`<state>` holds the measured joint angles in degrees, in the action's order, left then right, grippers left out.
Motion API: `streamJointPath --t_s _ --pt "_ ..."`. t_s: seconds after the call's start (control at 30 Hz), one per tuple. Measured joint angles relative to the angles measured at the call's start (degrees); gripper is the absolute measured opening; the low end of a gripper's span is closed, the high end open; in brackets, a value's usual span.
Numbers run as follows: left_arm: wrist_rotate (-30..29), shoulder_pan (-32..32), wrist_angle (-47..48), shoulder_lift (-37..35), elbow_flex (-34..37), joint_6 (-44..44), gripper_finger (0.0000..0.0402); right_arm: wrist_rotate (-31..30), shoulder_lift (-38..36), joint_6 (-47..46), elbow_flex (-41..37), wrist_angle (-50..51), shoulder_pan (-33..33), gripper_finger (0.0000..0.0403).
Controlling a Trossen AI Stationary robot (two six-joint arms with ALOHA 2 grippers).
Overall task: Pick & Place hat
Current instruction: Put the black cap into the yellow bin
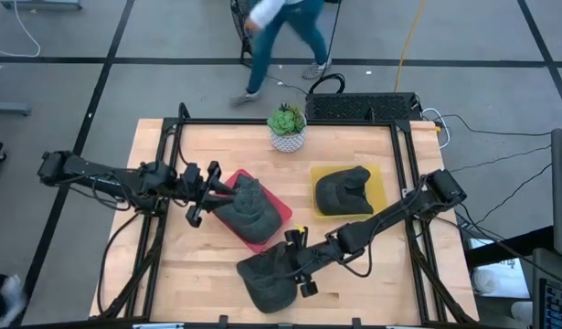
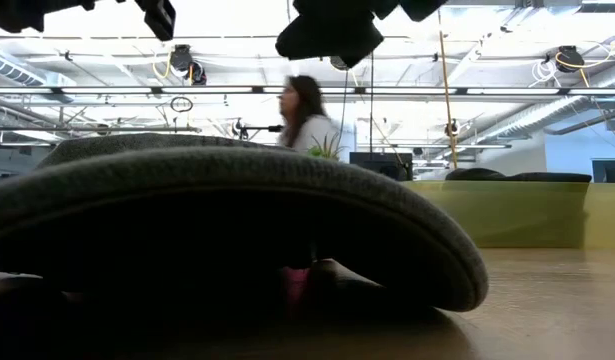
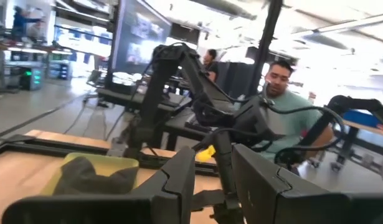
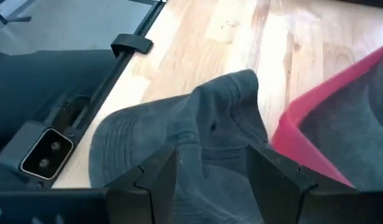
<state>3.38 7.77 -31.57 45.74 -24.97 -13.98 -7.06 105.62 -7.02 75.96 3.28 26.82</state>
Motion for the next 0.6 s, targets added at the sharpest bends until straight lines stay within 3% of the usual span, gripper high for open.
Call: streamJointPath --t_s 0.2,0.6 --pt "-6.0 3.1 0.2 0.0 0.8 -0.7 0.0108 1.2 0.0 2.4 0.0 -2.1 -0.4 0.0173" --pt "-8.8 5.5 -1.1 0.0 0.8 2.8 0.0108 1.7 2.4 5.5 -0.1 -2.5 -0.7 0.0152"
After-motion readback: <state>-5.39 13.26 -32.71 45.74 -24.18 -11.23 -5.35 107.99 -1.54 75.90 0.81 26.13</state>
